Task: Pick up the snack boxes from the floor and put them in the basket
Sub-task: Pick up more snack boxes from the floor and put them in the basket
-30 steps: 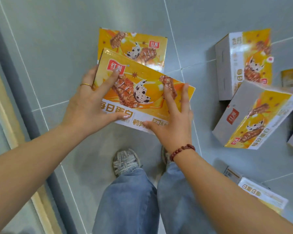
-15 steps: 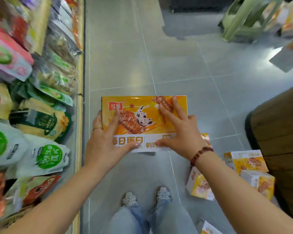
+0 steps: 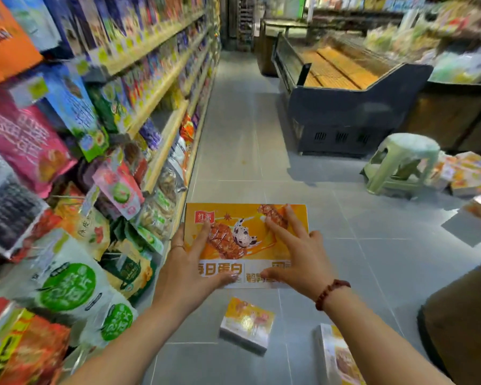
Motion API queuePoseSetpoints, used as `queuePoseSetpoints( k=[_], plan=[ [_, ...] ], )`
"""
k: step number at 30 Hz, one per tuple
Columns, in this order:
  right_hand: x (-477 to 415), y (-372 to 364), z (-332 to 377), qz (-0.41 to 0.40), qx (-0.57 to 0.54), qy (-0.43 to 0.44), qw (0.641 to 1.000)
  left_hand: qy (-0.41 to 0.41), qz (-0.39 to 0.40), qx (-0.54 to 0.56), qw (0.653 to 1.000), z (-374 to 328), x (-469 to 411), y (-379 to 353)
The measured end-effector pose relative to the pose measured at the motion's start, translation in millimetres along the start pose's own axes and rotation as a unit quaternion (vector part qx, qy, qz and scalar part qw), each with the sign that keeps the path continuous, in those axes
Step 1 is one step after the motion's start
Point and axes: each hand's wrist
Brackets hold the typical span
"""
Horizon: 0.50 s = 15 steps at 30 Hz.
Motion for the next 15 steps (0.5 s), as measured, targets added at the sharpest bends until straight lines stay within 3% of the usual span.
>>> queuePoseSetpoints(
  k=[8, 15],
  plan=[
    [-51.8, 34.6, -0.4, 0.036, 0.005, 0.12, 0.992, 0.078, -0.11, -0.022, 0.991, -26.5, -6.2, 5.3],
    [-62.8, 40.1, 6.4, 0.087, 0.032, 0.246, 0.965, 0.178, -0.196, -0.022, 0.964, -50.7, 37.3, -0.9]
  ],
)
Point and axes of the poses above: each hand's wrist, its own x-axis away from the middle knuckle, its own y-axis out of the back of the hand, z = x × y, and after that the axes turned 4 degrees about -z, right-handed
